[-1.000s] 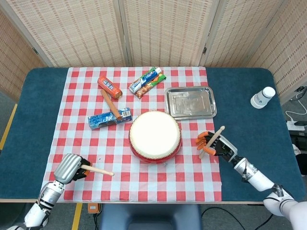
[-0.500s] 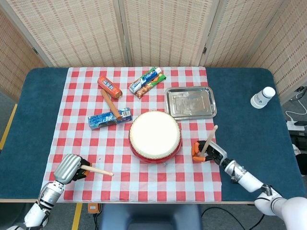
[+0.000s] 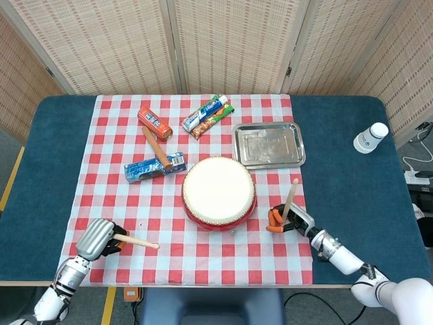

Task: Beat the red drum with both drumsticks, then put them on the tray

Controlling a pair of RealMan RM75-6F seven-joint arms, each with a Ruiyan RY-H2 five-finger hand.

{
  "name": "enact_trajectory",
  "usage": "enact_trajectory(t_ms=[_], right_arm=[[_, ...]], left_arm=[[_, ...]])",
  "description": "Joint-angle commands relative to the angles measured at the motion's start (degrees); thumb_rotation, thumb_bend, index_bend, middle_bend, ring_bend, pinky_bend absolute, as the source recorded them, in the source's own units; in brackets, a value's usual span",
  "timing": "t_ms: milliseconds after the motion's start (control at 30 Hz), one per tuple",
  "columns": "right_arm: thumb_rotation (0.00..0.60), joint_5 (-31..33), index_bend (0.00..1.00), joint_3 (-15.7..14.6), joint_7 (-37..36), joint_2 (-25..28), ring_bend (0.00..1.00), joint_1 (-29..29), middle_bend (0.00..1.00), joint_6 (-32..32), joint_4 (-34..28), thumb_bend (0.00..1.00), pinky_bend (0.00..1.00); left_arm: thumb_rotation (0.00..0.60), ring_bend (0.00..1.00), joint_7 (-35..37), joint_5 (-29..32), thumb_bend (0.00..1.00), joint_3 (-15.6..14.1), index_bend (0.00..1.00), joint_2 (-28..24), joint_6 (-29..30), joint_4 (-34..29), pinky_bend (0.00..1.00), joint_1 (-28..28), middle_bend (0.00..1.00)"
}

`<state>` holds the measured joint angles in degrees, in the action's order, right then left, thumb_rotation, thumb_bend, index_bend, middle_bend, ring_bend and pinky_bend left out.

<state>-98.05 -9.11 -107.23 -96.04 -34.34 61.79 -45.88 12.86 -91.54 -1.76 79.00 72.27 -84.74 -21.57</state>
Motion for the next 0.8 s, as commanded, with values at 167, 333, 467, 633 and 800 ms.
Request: enact_trajectory(t_ms=[167,333,467,633,800], right_arm=[[0.6,3.75,1.0,2.28,7.04,-1.46,0.81,0.67,0.89,-1.57,-1.99,0.08,0.73],[0.6,5.77,1.0,4.01,11.83,-2.49,0.96,0.9,1.0,-2.13,-3.08,0.36,0.91],[0.6,6.47,1.0,4.73,14.83,-2.56,1.0,0.9,1.0,-2.35,-4.34,0.48,0.98],[0.6,7.02,1.0,5.43,19.12,-1.37,1.0,0.74,1.0,-2.59,-6.94,0.58,1.0],[0.6,6.84,1.0,5.97,31.2,5.74,1.0,-1.0,1.0,-4.18,-16.9,0.65,1.0]], left_arm=[[0.6,1.0,0.56,-0.03,0.62,0.09,1.0,0.31,-0.21,0.51,1.0,-0.22,1.0],[0.6,1.0,0.81,-0.26,0.62,-0.01,1.0,0.59,-0.38,1.16,1.0,-0.41,1.0],[0.6,1.0,0.88,-0.32,0.62,-0.02,1.0,0.82,-0.59,1.58,1.0,-0.58,1.0],[0.6,1.0,0.85,-0.28,0.62,0.24,1.0,0.94,-0.46,1.73,1.0,-0.74,1.0],[0.6,1.0,-0.48,-0.55,0.62,0.21,1.0,-0.3,-1.08,1.22,1.0,-1.3,1.0]])
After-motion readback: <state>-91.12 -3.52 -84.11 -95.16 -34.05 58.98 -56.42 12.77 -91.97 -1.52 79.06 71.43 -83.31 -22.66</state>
